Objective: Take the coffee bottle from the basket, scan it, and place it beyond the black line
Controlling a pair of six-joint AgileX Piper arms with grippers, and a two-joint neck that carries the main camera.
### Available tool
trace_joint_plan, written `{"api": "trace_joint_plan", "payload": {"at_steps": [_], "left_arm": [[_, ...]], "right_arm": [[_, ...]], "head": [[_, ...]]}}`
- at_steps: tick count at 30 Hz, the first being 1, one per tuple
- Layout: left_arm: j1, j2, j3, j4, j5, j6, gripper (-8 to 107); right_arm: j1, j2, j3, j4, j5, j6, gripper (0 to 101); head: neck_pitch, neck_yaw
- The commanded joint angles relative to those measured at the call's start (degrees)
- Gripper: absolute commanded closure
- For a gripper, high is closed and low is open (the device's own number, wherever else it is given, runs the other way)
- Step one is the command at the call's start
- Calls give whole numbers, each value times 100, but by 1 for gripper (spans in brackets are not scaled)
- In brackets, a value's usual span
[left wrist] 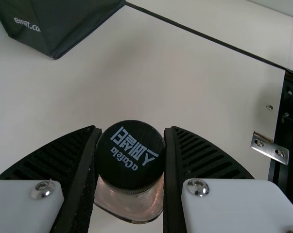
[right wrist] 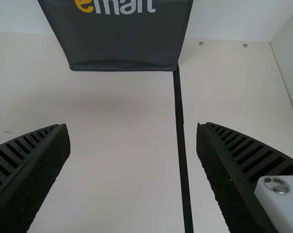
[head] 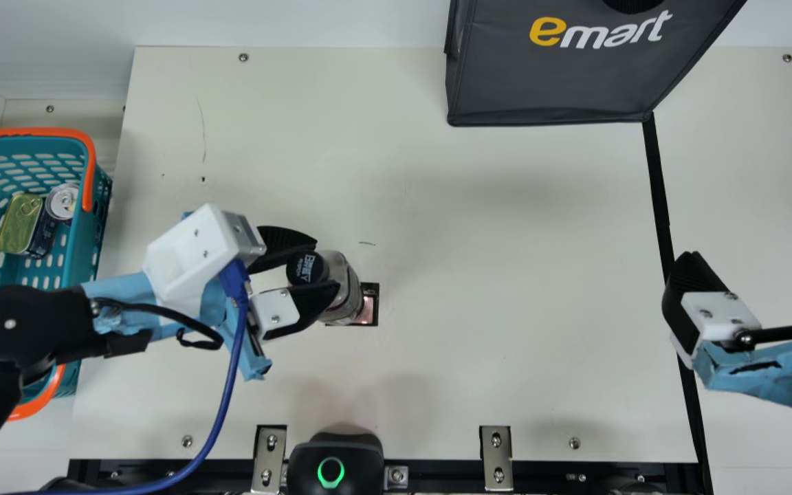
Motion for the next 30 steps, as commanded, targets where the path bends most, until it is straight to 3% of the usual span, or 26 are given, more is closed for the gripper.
{"api": "trace_joint_plan", "payload": {"at_steps": [1,30], "left_arm": [[0,6,12,-35,53,92,89],[-136,-162,185,-50,261,245,89]], "right_arm": [[0,0,0,0,0,0,10],[0,0,0,0,0,0,10]], "head": [[-157,9],[-157,9]]}}
